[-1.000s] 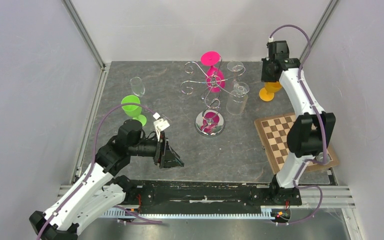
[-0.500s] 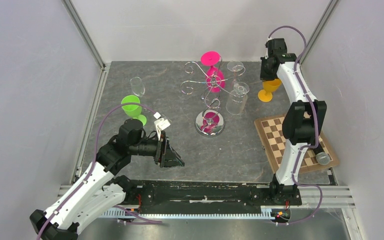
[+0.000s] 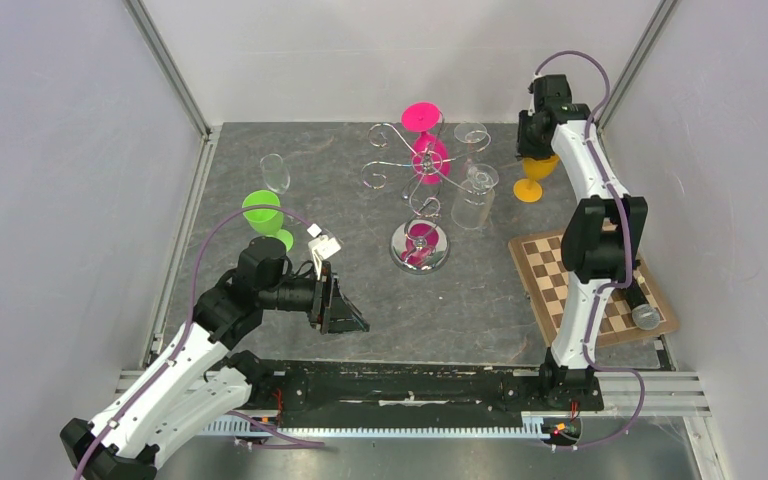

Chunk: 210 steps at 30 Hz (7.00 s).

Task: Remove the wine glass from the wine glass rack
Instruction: Place the wine glass at the center of the board, then pick up the wine glass from the wine rack.

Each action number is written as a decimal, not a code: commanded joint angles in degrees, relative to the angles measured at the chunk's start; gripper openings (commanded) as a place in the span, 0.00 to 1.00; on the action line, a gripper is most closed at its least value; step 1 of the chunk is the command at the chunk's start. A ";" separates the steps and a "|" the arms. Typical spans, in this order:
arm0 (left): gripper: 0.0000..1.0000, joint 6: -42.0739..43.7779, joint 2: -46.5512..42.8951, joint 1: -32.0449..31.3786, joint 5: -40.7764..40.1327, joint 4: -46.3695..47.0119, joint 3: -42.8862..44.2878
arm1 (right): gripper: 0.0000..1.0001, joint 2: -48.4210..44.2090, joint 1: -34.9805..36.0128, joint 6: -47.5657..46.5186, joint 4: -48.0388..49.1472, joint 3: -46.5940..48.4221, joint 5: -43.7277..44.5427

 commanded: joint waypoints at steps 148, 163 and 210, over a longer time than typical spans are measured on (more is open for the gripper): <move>0.65 -1.64 -1.33 -0.10 -1.27 0.89 -0.21 | 0.00 -61.87 6.59 37.27 37.11 -50.57 -45.27; 0.66 -1.75 -0.92 -0.13 -2.15 0.56 -0.08 | 0.00 -62.75 5.49 50.10 40.71 -52.29 -45.18; 0.65 -1.65 -1.62 -0.10 -1.62 0.65 -0.11 | 0.00 -68.22 2.90 57.18 37.50 -53.12 -49.01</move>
